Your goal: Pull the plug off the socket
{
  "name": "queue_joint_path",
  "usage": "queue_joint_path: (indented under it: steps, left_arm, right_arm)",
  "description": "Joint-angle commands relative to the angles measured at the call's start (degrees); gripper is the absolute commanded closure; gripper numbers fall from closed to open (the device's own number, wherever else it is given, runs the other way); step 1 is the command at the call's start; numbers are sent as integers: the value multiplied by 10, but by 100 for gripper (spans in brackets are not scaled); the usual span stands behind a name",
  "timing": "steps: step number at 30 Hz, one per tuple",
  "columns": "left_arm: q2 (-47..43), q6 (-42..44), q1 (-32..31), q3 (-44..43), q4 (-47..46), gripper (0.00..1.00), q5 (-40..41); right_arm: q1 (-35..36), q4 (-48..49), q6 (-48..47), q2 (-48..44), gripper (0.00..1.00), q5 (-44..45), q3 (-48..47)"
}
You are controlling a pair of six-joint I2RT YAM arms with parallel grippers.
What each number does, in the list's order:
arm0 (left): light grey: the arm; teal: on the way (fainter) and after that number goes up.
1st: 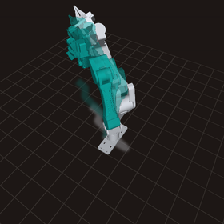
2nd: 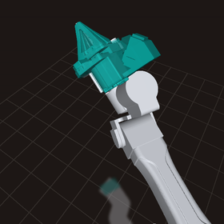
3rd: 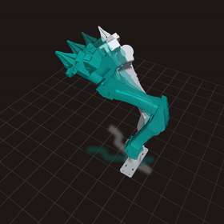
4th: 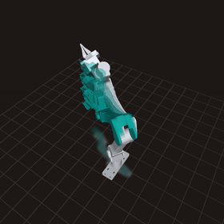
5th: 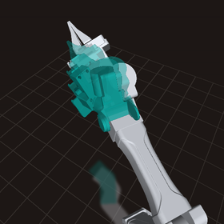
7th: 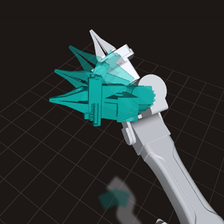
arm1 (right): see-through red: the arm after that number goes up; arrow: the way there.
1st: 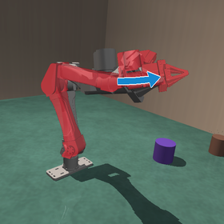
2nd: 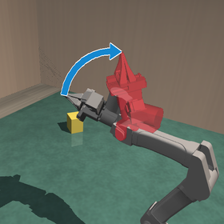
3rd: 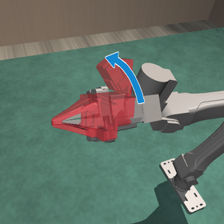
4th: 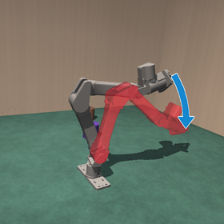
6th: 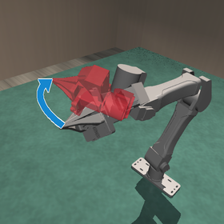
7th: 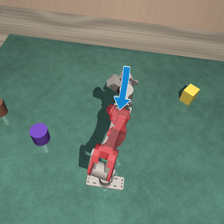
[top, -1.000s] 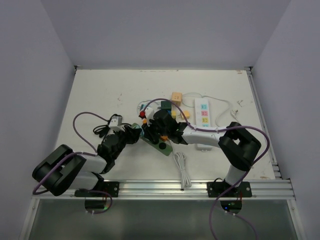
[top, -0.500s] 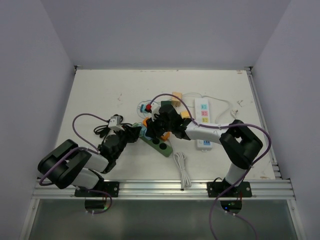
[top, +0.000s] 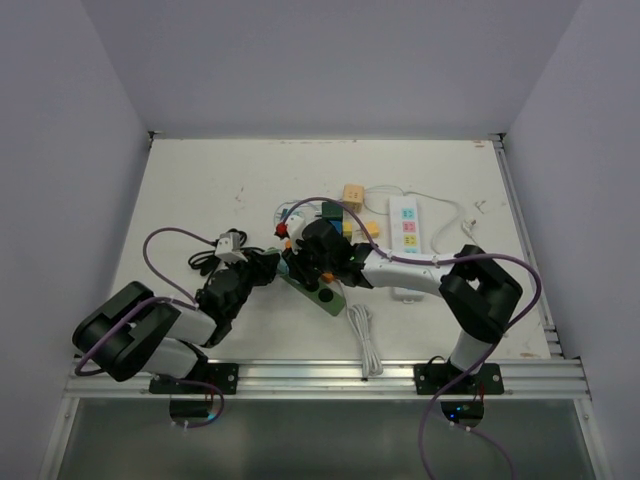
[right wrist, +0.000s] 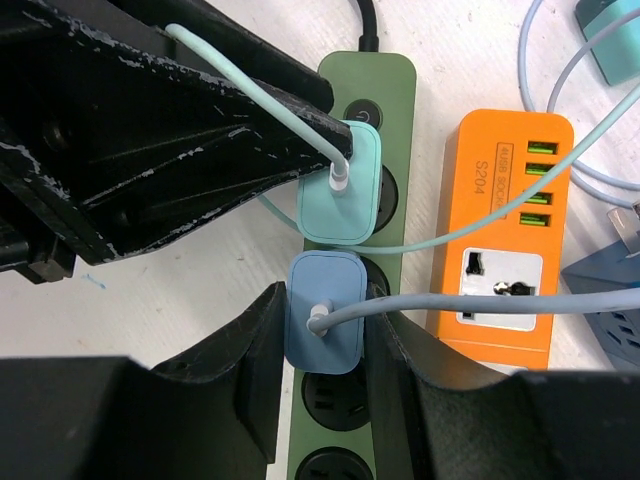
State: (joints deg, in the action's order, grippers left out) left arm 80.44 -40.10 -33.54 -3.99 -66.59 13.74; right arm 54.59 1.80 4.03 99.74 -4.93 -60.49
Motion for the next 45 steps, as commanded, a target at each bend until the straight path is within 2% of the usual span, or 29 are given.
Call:
queue_joint_path:
  steps: [1,4,8,14,16,21,23,25,33,38,45]
  left_arm:
    - [-5,27,-9,46,81,61,1]
    - [-24,15,-10,52,92,54,-9]
    - [-56,-3,-11,58,126,49,-20]
    - [-125,-5,-14,47,201,50,-33]
    - [-158,-13,-15,46,257,51,-28]
    - [-208,-2,-15,30,290,54,-23]
    - [-215,15,-15,32,282,50,-19]
    - [-200,34,-15,35,236,47,-29]
    - [-135,65,-15,6,142,45,-79]
    - [-150,70,-15,6,126,45,-86]
    - [-208,93,-15,-3,166,45,-65]
  right_arm:
    - [17,-11,2,-10,100,-35,-31]
    - [16,-16,10,-8,100,-33,-42]
    - [6,-16,20,-6,100,-39,-49]
    - [-3,-12,44,-11,100,-49,-44]
    - [-6,-9,50,-13,100,-56,-41]
    - [-7,-8,48,-15,100,-59,-38]
    - [-8,-8,46,-14,100,-61,-39]
    - [-8,-7,46,-12,100,-68,-39]
    - [-8,-4,44,-10,100,-71,-38]
    - [-8,-7,41,-13,100,-68,-32]
    - [-8,-3,40,-14,100,-68,-28]
